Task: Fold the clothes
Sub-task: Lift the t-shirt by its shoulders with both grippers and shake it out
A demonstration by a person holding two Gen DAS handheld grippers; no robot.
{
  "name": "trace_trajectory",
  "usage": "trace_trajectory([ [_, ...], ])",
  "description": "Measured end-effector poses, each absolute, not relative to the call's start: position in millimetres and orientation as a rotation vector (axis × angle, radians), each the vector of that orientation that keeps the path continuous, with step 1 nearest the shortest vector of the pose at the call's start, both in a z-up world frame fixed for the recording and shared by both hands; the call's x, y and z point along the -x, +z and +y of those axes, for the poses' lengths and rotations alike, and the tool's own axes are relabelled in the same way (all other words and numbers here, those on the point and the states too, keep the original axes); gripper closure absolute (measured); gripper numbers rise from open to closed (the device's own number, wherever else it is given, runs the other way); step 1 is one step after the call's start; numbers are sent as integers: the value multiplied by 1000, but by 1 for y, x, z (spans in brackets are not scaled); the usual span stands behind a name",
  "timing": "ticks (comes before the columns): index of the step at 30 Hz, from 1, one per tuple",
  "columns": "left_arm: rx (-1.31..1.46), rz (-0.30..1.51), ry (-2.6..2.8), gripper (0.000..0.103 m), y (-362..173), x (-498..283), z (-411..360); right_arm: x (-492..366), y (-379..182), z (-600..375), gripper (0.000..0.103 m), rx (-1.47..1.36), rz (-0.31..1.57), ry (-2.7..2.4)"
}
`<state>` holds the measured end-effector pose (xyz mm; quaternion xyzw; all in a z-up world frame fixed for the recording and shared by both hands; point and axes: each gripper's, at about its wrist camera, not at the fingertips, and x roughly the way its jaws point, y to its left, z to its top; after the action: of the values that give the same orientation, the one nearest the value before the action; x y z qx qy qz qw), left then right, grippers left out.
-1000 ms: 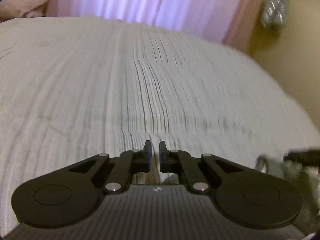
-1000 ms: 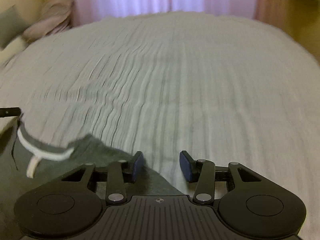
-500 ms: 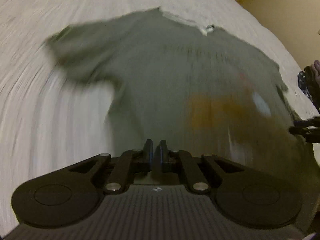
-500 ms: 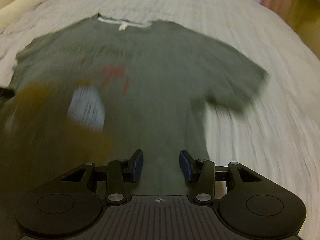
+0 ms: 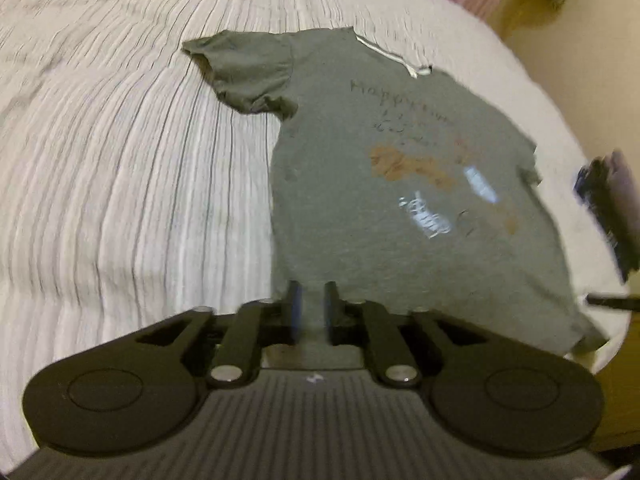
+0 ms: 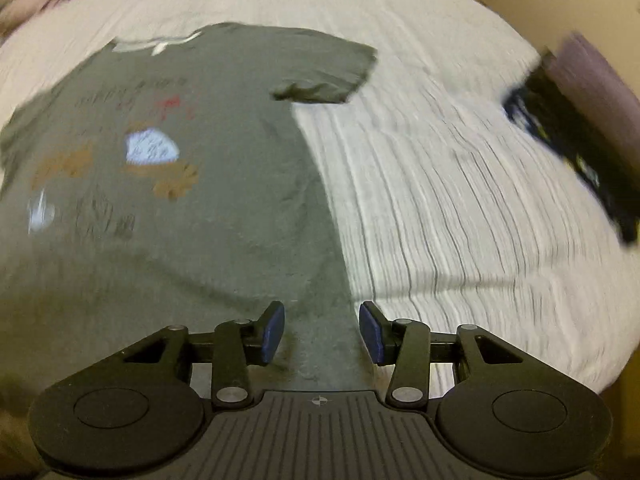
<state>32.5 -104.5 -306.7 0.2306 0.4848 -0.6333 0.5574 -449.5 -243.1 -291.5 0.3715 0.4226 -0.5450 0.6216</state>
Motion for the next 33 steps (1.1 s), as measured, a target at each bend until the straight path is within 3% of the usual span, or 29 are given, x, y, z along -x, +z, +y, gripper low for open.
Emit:
trace_trajectory([
  [5,-334,1397,-1264,69,-342,-66,-52,512,-313,-224,58,-1153,760,-1266],
  [9,-197,1474,-1225,65,-363,-60,-25,544,-337,-215,57,-1305,554,-1233],
  [10,-183,1479,-1222,67,-367,-54,-23,548,-341,-214,57,-1324,519,-1211],
  [12,-173,1507,-1233,84,-372,-46,-24,552,-346,-216,58,-1341,499,-1150],
  [13,-166,1542,-1234,102,-373,-45,-25,553,-348,-218,72,-1343,501,-1121],
  [14,-159,1581,-1235,102,-374,-45,-25,554,-349,-220,101,-1353,511,-1083],
  [21,-187,1623,-1294,103,-315,-81,-43,582,-309,-250,101,-1478,527,-968],
  [26,-488,1492,-1236,99,-346,-52,-51,561,-341,-263,101,-1413,732,-1020],
  [29,-569,1417,-1215,98,-347,-29,-35,558,-342,-248,100,-1361,731,-1061],
  [30,-570,1409,-1193,98,-341,-26,-29,558,-335,-243,92,-1338,760,-1081],
  [31,-572,1402,-1171,98,-336,-23,-24,557,-328,-237,77,-1313,795,-1101],
  [32,-570,1387,-1142,99,-329,-21,-20,556,-321,-232,46,-1287,829,-1120],
  [33,-575,1342,-1150,99,-319,-16,-21,553,-311,-227,33,-1210,867,-1153],
])
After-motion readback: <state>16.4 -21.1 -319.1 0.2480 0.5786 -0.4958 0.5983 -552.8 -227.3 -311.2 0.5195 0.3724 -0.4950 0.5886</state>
